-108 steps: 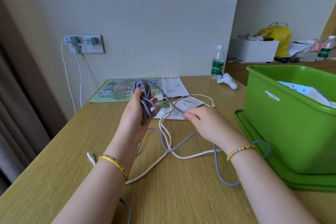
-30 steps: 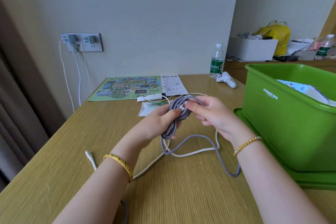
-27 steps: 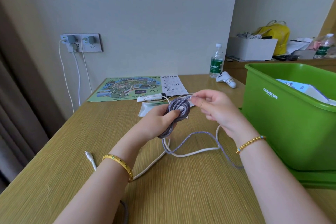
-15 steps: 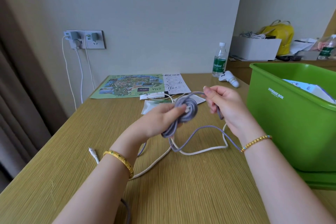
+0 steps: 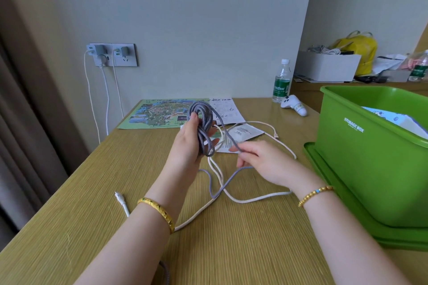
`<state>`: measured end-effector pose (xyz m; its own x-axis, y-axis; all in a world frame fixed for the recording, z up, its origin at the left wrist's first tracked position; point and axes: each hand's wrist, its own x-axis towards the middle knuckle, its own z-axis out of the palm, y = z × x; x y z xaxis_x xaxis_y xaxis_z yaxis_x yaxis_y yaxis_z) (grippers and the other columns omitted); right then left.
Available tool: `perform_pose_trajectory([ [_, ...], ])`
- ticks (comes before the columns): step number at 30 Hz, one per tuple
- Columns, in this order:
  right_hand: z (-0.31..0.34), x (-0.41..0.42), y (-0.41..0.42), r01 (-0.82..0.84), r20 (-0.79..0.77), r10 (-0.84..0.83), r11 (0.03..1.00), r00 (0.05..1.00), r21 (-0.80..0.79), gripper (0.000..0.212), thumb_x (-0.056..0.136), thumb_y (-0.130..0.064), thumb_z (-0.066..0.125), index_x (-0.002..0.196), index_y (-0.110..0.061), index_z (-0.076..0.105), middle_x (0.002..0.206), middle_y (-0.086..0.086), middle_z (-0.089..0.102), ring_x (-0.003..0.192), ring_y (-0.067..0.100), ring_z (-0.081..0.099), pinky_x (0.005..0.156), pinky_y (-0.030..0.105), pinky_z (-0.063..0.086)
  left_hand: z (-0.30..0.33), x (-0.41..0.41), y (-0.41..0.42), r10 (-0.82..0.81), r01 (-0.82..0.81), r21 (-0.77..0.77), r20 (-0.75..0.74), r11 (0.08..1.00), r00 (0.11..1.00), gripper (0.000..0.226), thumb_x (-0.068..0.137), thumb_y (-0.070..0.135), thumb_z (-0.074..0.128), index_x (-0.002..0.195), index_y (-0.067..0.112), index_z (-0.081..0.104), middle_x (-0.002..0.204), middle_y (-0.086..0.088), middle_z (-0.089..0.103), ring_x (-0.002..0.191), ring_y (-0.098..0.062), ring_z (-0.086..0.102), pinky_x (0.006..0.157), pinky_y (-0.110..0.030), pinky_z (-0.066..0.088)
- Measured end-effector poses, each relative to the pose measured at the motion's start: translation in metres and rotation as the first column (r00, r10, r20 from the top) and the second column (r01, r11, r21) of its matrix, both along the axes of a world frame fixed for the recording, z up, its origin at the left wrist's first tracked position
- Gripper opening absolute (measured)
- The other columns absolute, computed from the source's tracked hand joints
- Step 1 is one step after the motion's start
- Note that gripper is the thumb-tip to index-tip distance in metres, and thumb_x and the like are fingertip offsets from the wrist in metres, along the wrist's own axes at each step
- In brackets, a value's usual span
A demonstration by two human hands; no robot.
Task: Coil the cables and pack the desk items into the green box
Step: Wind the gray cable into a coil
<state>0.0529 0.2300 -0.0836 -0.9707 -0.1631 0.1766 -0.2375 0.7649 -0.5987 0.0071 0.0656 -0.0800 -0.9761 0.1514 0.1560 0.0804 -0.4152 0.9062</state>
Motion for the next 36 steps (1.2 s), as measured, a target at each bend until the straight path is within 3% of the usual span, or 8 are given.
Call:
perform_pose_trajectory([
  [3, -0.006, -0.001, -0.005, 0.005, 0.05, -0.008, 0.997, 0.999, 0.073, 0.031, 0.096, -0.024, 0.045, 0.068, -0.028, 0.057, 0.077, -0.004, 0.067, 0.071, 0.014, 0.061, 0.07, 0.031, 0.045, 0.002, 0.004, 0.004, -0.075, 0.077, 0.048, -0.03, 0.996, 0.997, 0.035, 0.1, 0.041, 0.028, 0.107, 0.02, 0.055, 0.092, -0.005, 0.075, 0.089, -0.017, 0.071, 0.069, -0.024, 0.057],
  [9, -0.007, -0.001, -0.008, 0.008, 0.089, -0.019, 0.992, 0.996, 0.125, 0.025, 0.094, -0.029, 0.049, 0.072, -0.024, 0.058, 0.059, -0.004, 0.053, 0.052, 0.01, 0.047, 0.052, 0.026, 0.034, 0.006, -0.001, 0.0, 0.048, -0.053, 0.103, 0.056, 0.993, 0.997, 0.036, 0.098, 0.043, 0.031, 0.103, 0.014, 0.052, 0.061, 0.001, 0.06, 0.047, -0.011, 0.055, 0.05, -0.024, 0.053],
  [13, -0.003, -0.001, -0.005, 0.093, 0.093, -0.096, 0.995, 0.991, 0.043, 0.021, 0.092, -0.027, 0.053, 0.076, -0.015, 0.057, 0.061, -0.004, 0.054, 0.057, 0.011, 0.05, 0.056, 0.027, 0.036, 0.006, -0.009, -0.008, 0.237, -0.241, 0.056, 0.073, 0.969, 0.969, 0.027, 0.097, 0.047, 0.034, 0.095, 0.028, 0.054, 0.093, -0.001, 0.06, 0.074, -0.007, 0.059, 0.055, -0.024, 0.048],
  [19, 0.008, 0.0, 0.004, 0.158, 0.167, -0.105, 0.926, 0.98, -0.343, 0.008, 0.09, -0.019, 0.059, 0.082, -0.017, 0.061, 0.075, 0.0, 0.068, 0.066, 0.004, 0.063, 0.068, 0.021, 0.049, 0.008, -0.018, -0.024, 0.367, -0.37, 0.021, 0.084, 0.929, 0.926, 0.035, 0.096, 0.047, 0.033, 0.118, 0.025, 0.047, 0.113, -0.001, 0.055, 0.092, -0.011, 0.056, 0.056, -0.025, 0.049],
  [22, 0.009, 0.0, 0.005, 0.134, 0.189, -0.011, 0.742, 0.982, -0.656, 0.008, 0.089, -0.004, 0.057, 0.088, -0.01, 0.061, 0.083, 0.004, 0.063, 0.071, 0.009, 0.061, 0.068, 0.022, 0.056, 0.006, -0.017, -0.022, 0.399, -0.394, -0.097, 0.031, 0.914, 0.917, 0.043, 0.095, 0.048, 0.036, 0.125, 0.018, 0.043, 0.102, 0.004, 0.053, 0.094, -0.013, 0.055, 0.068, -0.029, 0.054],
  [25, 0.012, 0.002, 0.012, 0.028, 0.079, 0.038, 0.716, 0.996, -0.698, 0.019, 0.089, -0.001, 0.055, 0.088, -0.015, 0.066, 0.075, -0.003, 0.066, 0.073, 0.006, 0.061, 0.07, 0.018, 0.055, 0.004, -0.02, -0.023, 0.401, -0.388, -0.26, -0.001, 0.884, 0.916, 0.039, 0.093, 0.049, 0.041, 0.113, 0.016, 0.042, 0.093, 0.005, 0.053, 0.097, -0.019, 0.055, 0.092, -0.043, 0.049],
  [31, 0.017, 0.011, 0.011, -0.263, -0.003, 0.322, 0.768, 0.947, -0.584, 0.032, 0.086, -0.003, 0.058, 0.09, -0.031, 0.074, 0.079, -0.007, 0.072, 0.086, 0.003, 0.065, 0.081, 0.016, 0.049, -0.001, -0.015, -0.017, 0.286, -0.403, -0.627, -0.284, 0.667, 0.915, 0.033, 0.096, 0.036, 0.042, 0.114, 0.009, 0.041, 0.097, -0.005, 0.055, 0.097, -0.025, 0.055, 0.074, -0.029, 0.034],
  [36, 0.021, 0.013, 0.012, -0.281, -0.043, 0.324, 0.739, 0.945, -0.612, 0.032, 0.087, 0.0, 0.056, 0.095, -0.027, 0.072, 0.082, -0.004, 0.073, 0.086, 0.004, 0.066, 0.08, 0.016, 0.05, -0.006, -0.004, -0.008, 0.008, -0.284, -0.773, -0.34, 0.567, 0.941, 0.046, 0.088, 0.055, 0.044, 0.113, 0.017, 0.044, 0.104, -0.003, 0.063, 0.099, -0.024, 0.058, 0.079, -0.033, 0.04],
])
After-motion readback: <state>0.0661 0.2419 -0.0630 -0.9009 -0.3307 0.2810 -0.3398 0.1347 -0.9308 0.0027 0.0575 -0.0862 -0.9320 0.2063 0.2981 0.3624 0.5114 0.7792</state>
